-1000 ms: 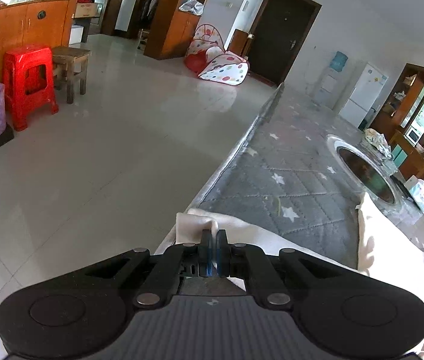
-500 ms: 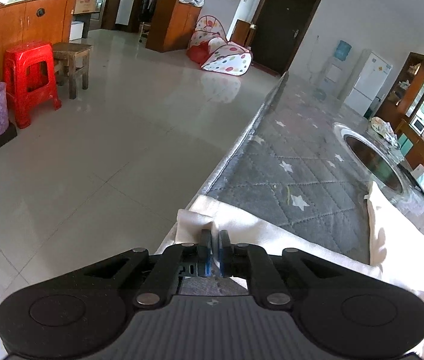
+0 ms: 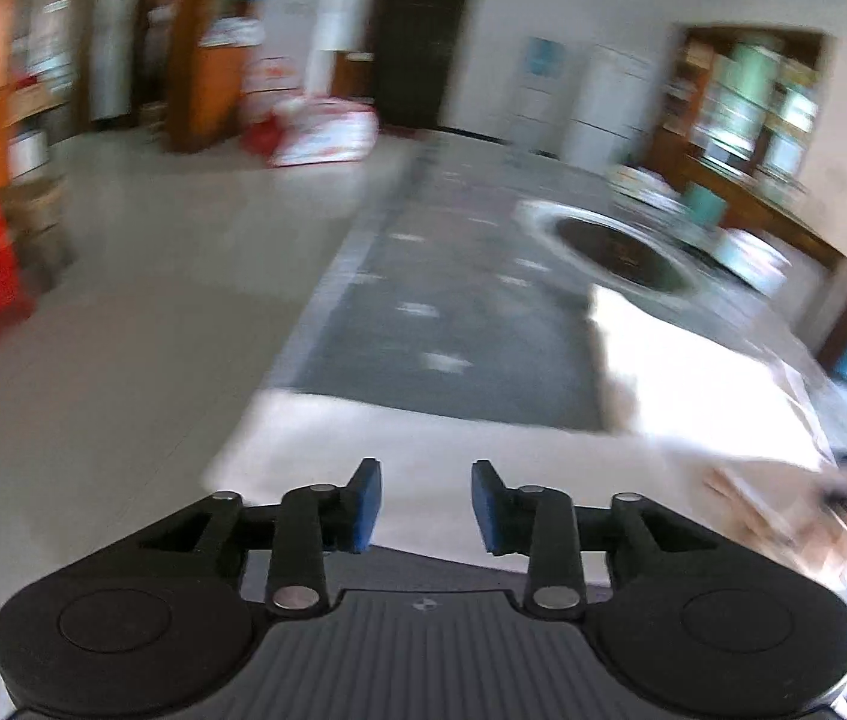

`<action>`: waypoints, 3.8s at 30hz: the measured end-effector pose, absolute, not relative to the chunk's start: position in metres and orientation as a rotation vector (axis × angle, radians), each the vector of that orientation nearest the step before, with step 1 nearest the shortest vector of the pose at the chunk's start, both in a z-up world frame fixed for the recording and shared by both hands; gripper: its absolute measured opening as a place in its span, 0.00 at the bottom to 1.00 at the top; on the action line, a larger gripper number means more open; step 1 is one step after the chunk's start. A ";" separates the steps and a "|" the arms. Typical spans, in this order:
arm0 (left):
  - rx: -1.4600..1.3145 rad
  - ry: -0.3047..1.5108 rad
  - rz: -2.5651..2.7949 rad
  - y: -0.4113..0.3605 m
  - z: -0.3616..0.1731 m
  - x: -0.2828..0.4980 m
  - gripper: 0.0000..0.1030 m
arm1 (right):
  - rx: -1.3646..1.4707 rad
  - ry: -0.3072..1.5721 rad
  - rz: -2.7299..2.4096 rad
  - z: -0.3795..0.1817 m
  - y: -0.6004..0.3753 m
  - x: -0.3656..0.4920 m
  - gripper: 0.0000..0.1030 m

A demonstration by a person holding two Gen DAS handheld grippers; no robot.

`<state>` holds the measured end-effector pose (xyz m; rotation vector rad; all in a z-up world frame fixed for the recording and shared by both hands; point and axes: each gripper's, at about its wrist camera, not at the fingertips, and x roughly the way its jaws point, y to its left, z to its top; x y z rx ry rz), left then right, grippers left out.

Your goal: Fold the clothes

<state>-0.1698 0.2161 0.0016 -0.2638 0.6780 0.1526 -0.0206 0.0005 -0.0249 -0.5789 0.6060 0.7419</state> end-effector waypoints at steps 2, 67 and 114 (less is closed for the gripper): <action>-0.234 0.685 0.046 0.192 0.001 -0.162 0.37 | -0.500 0.573 0.701 -0.016 -0.011 -0.020 0.05; 0.033 0.821 -0.612 0.075 -0.035 -0.116 0.20 | -0.291 0.820 0.928 -0.034 -0.068 -0.070 0.34; -0.013 0.819 -0.590 0.077 -0.030 -0.121 0.48 | -0.098 0.690 0.116 -0.061 -0.198 -0.003 0.44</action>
